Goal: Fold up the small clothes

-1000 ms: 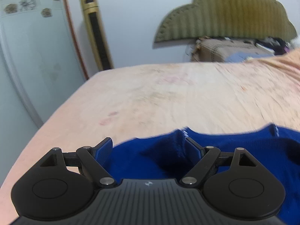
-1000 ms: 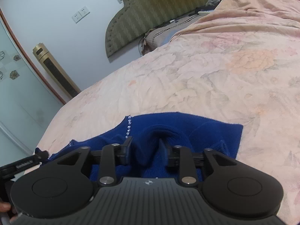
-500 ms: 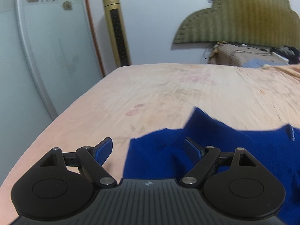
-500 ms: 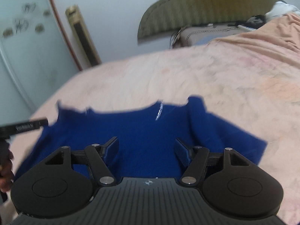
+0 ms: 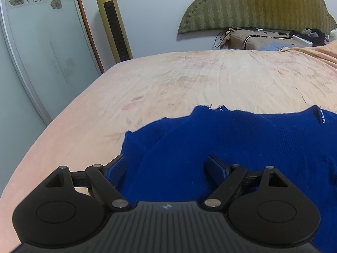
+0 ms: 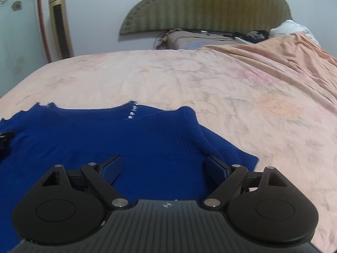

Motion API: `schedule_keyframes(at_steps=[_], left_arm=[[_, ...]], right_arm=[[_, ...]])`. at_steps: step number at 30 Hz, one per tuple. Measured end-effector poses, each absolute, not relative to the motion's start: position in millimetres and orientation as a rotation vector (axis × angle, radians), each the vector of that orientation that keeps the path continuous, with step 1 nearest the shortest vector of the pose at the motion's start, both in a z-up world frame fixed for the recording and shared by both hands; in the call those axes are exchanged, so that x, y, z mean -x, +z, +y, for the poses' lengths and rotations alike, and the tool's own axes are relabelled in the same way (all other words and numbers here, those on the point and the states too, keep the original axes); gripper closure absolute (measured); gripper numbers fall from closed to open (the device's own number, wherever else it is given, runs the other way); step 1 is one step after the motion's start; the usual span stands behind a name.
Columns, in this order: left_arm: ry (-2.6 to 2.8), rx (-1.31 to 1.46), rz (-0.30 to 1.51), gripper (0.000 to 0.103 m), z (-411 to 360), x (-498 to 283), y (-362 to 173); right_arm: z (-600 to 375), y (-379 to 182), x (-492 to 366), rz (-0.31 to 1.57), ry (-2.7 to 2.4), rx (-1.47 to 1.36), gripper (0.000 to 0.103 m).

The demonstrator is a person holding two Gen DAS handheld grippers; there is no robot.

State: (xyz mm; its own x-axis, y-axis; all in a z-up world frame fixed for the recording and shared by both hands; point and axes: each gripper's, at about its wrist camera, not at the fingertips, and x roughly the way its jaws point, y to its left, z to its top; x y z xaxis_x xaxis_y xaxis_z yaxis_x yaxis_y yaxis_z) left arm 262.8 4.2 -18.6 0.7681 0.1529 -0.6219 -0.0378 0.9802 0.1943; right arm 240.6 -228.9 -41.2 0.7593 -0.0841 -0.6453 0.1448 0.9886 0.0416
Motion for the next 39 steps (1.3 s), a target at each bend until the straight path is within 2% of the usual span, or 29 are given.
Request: schedule_keyframes(at_steps=[6, 18, 28, 33, 35, 39], left_arm=[[0.094, -0.146, 0.699, 0.020, 10.7, -256.3, -20.6], [0.062, -0.075, 0.701, 0.019, 24.6, -230.6, -28.7], [0.032, -0.076, 0.603, 0.019, 28.1, -198.0, -42.4], [0.020, 0.022, 0.627, 0.011, 41.7, -203.4, -43.1], [0.026, 0.078, 0.652, 0.003, 49.7, -205.9, -45.2], [0.017, 0.102, 0.654, 0.000, 52.3, -206.8, -45.9]], right_arm=[[-212.8, -30.7, -221.4, 0.642, -0.109, -0.057, 0.004], [-197.4, -52.6, -210.4, 0.664, -0.106, -0.031, 0.000], [-190.7, -58.0, -204.0, 0.617, -0.134, 0.002, 0.000], [-190.8, -58.4, -203.4, 0.617, -0.130, -0.005, 0.000], [-191.4, -58.5, -203.7, 0.618, -0.127, -0.009, 0.000], [-191.8, -58.3, -204.4, 0.620, -0.125, -0.014, 0.000]])
